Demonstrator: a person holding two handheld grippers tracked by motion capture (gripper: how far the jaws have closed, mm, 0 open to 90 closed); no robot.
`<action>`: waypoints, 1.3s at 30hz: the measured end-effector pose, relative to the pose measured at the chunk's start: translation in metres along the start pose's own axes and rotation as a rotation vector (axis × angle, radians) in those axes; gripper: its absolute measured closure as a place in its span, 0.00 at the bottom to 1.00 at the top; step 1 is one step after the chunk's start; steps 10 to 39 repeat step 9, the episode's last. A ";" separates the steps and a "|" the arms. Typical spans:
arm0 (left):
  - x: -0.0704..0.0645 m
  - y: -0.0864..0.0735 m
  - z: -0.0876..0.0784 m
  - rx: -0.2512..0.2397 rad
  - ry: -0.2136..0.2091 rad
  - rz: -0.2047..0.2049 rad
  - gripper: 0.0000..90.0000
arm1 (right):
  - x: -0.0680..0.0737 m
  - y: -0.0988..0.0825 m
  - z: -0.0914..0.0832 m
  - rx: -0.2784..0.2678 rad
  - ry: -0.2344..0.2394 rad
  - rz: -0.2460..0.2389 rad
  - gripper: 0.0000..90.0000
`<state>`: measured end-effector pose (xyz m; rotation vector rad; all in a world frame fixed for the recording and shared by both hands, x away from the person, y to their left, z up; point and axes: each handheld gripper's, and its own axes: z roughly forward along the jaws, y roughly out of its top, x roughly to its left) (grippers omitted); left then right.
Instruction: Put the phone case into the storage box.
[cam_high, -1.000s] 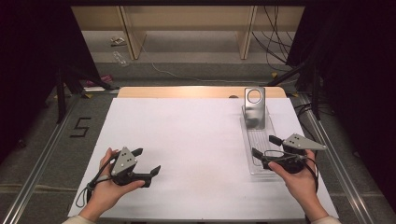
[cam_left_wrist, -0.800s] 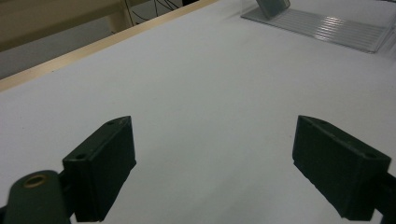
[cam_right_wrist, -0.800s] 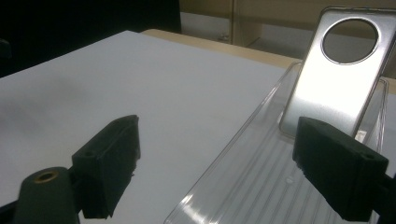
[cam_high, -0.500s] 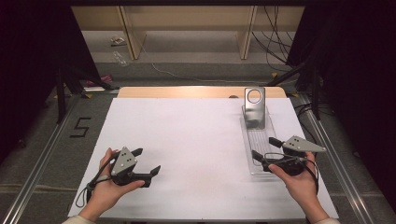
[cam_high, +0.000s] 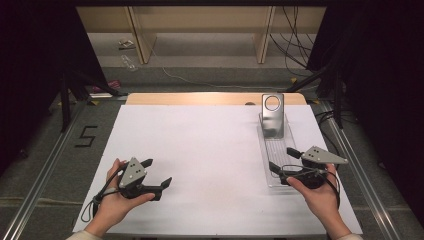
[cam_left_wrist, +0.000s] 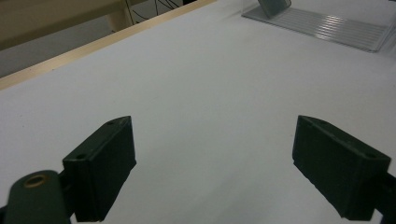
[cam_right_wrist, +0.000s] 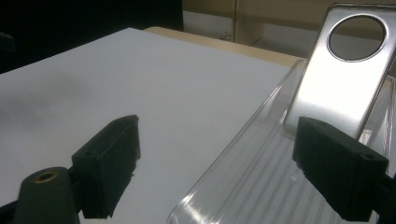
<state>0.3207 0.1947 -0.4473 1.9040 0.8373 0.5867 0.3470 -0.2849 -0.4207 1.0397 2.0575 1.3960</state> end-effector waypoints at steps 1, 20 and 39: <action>0.000 0.000 0.000 0.000 -0.001 -0.001 0.14 | 0.000 0.000 0.000 0.001 0.001 0.001 0.18; 0.001 -0.001 0.000 0.005 0.002 -0.003 0.14 | 0.000 -0.001 0.000 0.001 0.000 0.004 0.18; 0.001 -0.001 0.000 0.005 0.002 -0.003 0.14 | 0.000 -0.001 0.000 0.001 0.000 0.004 0.18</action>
